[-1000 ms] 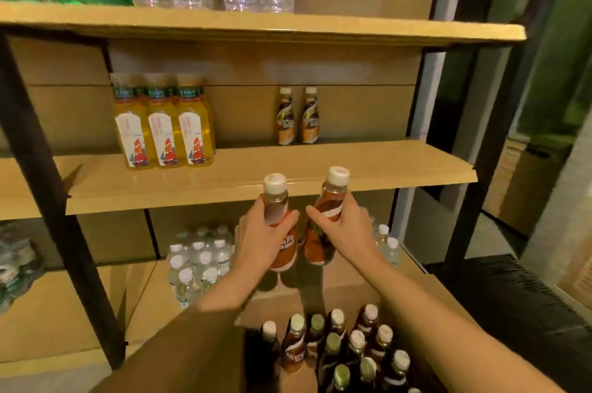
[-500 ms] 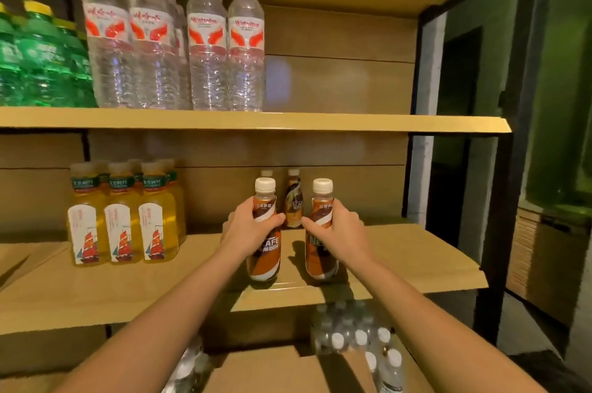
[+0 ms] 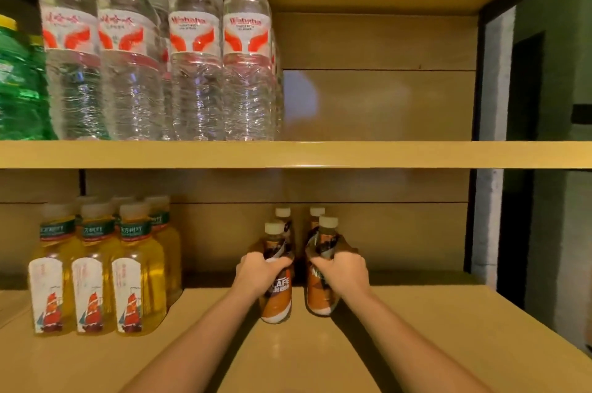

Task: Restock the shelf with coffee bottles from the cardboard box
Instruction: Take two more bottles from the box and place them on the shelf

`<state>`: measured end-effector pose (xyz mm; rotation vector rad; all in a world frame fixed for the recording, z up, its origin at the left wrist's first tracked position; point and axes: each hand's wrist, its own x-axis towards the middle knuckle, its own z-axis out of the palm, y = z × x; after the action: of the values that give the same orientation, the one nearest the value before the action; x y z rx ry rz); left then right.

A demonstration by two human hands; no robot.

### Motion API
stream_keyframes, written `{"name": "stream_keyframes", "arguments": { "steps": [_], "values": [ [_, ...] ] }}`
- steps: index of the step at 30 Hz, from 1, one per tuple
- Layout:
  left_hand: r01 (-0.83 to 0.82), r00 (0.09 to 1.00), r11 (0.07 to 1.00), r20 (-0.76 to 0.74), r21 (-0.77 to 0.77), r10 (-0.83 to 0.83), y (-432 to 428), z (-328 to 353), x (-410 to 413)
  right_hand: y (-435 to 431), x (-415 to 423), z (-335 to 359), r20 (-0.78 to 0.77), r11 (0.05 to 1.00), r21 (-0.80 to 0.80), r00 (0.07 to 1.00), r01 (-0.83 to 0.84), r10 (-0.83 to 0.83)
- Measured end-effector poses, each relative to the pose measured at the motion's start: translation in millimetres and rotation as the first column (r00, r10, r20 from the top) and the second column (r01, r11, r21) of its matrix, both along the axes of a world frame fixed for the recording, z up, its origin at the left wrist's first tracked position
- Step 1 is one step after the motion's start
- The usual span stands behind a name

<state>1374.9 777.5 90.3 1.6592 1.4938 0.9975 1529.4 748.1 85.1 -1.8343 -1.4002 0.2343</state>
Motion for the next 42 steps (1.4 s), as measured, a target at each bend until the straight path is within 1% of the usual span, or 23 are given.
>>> {"name": "stream_keyframes", "arguments": {
  "steps": [1,3,5,7,8,10,12,17,23,25,27,28,30,33,34,37,39,40,41,42],
  "values": [
    [0.002,1.000,1.000,0.005,-0.029,-0.001,6.0,-0.4,0.7,5.4,-0.4,-1.4,0.013,0.999,-0.038,1.000,-0.003,0.004],
    [0.021,1.000,0.998,0.019,-0.061,-0.020,16.6,0.4,2.6,16.3,-0.7,-3.6,0.010,0.998,-0.060,1.000,-0.003,0.004],
    [0.070,0.996,0.995,0.064,-0.071,-0.065,29.0,1.2,7.1,25.9,-0.7,-5.3,-0.023,0.998,-0.058,1.000,-0.002,0.001],
    [0.114,0.989,0.992,0.096,-0.055,-0.109,40.3,2.7,12.2,33.9,-1.0,-4.9,-0.008,0.998,-0.066,1.000,-0.009,0.009],
    [0.130,0.988,0.991,0.088,-0.041,-0.126,43.0,4.1,15.3,36.9,-1.2,-4.2,0.002,0.999,-0.046,1.000,-0.010,0.010],
    [0.148,0.985,0.989,0.083,0.017,-0.149,44.8,7.2,19.6,43.6,-0.4,-4.6,0.005,0.998,0.059,1.000,-0.009,0.009],
    [0.149,0.984,0.988,0.088,0.048,-0.152,49.3,6.8,22.5,45.6,-2.8,-5.2,0.013,0.995,0.098,1.000,0.005,-0.006],
    [0.121,0.988,0.990,0.088,0.074,-0.127,52.5,2.9,27.7,48.3,-3.9,-9.3,0.040,0.994,0.104,0.998,0.039,-0.043],
    [0.171,0.980,0.982,0.088,0.076,-0.177,53.8,-4.9,23.5,50.6,-4.4,-9.9,0.042,0.994,0.097,0.998,0.047,-0.051],
    [0.172,0.980,0.984,0.093,0.055,-0.177,64.8,-15.1,21.8,48.2,-4.4,-9.1,0.050,0.994,0.100,0.998,0.039,-0.044],
    [0.159,0.983,0.987,0.092,0.008,-0.159,58.6,-13.2,19.7,46.6,-4.3,-8.8,0.066,0.995,0.096,0.997,0.036,-0.042],
    [0.149,0.987,0.988,0.061,-0.035,-0.146,55.7,-13.1,19.3,46.0,-4.3,-8.5,0.068,0.996,0.089,0.997,0.032,-0.038],
    [0.143,0.990,0.984,0.035,-0.108,-0.140,52.1,-11.7,20.1,44.4,-4.5,-8.0,0.051,0.997,0.075,0.998,0.019,-0.023],
    [0.160,0.987,0.978,0.031,-0.133,-0.157,51.6,-13.9,21.8,42.8,-3.8,-7.1,0.038,0.998,0.057,0.999,0.017,-0.019],
    [0.150,0.989,0.977,0.029,-0.150,-0.147,61.7,-20.4,23.1,42.4,-3.4,-7.0,0.033,0.999,0.051,0.999,0.019,-0.021],
    [0.125,0.992,0.965,0.040,-0.229,-0.119,55.0,-16.0,20.8,38.4,-4.3,-4.3,0.011,1.000,0.026,1.000,0.005,-0.006],
    [0.138,0.989,0.974,0.074,-0.180,-0.127,38.9,-7.0,15.8,32.7,-3.6,-0.3,0.010,1.000,-0.006,1.000,0.002,-0.002],
    [0.119,0.992,0.982,0.055,-0.146,-0.112,33.2,-3.7,12.3,28.0,-2.7,2.5,0.032,1.000,-0.017,0.999,0.009,-0.008],
    [0.087,0.996,0.992,0.012,-0.093,-0.086,28.3,-0.7,7.8,22.0,-1.4,5.9,0.071,1.000,-0.015,0.997,0.026,-0.025],
    [0.028,0.997,0.999,-0.065,-0.024,-0.029,21.9,3.2,2.4,15.3,0.7,9.1,0.124,0.999,0.011,0.991,0.046,-0.047]
  ]
}}
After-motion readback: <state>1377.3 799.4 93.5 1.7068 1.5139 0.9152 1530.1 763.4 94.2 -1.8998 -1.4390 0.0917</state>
